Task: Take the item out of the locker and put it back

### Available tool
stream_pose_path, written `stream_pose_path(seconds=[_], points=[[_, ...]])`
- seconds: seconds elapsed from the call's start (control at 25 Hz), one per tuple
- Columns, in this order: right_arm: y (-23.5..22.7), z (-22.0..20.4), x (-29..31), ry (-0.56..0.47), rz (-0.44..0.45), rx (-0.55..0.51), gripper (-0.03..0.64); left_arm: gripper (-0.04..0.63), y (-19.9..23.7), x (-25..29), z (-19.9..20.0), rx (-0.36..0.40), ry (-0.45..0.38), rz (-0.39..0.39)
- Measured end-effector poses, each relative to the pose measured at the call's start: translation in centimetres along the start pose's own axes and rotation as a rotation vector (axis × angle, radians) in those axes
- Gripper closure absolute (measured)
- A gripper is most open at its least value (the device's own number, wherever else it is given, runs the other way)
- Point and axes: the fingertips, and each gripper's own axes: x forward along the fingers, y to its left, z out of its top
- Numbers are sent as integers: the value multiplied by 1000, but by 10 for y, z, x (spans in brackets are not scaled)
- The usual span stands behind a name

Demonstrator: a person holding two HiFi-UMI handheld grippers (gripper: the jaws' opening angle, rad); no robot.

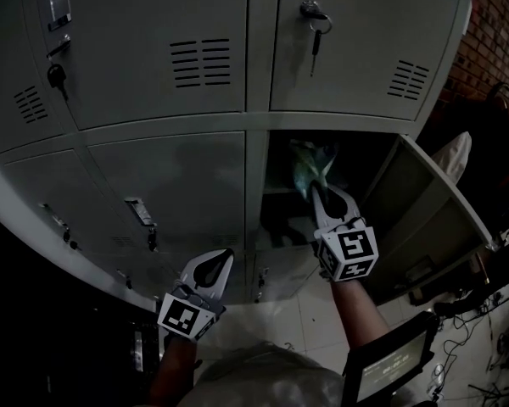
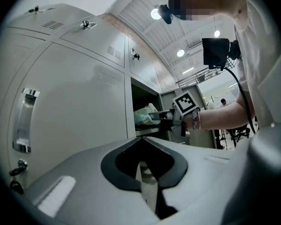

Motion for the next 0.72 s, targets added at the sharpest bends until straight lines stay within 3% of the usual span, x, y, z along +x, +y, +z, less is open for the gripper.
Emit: stream_pose_path(seconds=[0.32,0.48,0.72], points=[[62,10,-96,-74,32,-25,612,595,-11,-27,21,14,-51,-14],[86,-11,-133,-37,23,-23,612,595,-17,-35,15,-6,-35,-16],[82,-5,-127,-50,34,-18,612,595,-5,-39,19,-22,-42,75]])
